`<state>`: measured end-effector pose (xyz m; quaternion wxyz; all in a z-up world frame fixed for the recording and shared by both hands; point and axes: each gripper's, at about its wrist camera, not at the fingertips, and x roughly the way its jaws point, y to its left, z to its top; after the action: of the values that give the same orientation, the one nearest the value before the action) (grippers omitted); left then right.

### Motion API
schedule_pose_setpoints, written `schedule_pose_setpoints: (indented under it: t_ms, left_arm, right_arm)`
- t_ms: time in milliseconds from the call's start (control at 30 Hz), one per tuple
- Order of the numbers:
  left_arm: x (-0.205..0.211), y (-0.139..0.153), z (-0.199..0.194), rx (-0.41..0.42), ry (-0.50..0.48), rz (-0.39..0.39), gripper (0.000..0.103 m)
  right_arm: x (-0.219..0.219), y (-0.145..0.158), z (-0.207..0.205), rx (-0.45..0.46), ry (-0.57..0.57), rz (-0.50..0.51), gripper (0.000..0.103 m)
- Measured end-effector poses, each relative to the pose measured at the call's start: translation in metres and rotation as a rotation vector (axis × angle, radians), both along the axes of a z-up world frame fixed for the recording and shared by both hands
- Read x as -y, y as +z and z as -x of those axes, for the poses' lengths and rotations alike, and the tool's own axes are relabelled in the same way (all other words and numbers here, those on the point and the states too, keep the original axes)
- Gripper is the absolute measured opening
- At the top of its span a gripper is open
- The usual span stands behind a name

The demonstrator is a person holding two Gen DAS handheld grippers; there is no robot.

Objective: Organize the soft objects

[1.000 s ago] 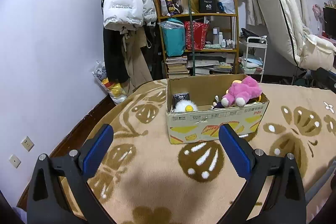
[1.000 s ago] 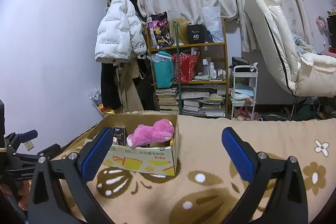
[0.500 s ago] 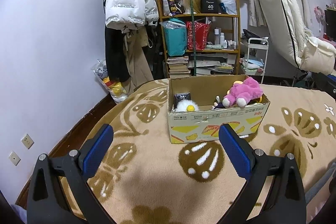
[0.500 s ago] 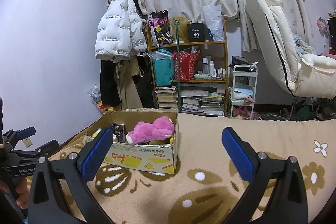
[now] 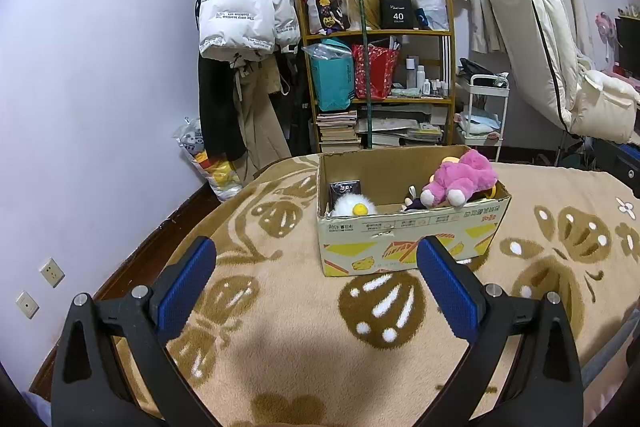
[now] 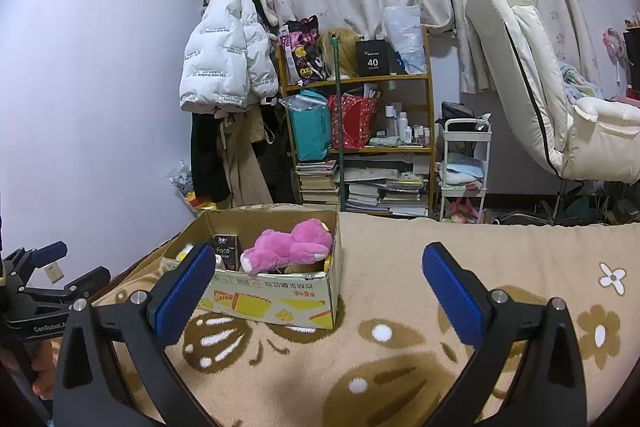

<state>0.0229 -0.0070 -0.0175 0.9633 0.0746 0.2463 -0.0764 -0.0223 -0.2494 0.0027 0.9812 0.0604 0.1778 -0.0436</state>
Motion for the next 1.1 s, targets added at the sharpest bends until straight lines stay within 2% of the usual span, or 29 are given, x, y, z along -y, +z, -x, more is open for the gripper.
schedule_pose_setpoints:
  t_ms: [1100]
  left_arm:
    - [-0.0014,-0.0011,0.0014,0.004,-0.004,-0.01,0.1]
  right_arm:
    - [-0.0082,-0.0009,-0.0001,-0.007,-0.015,-0.003,0.103]
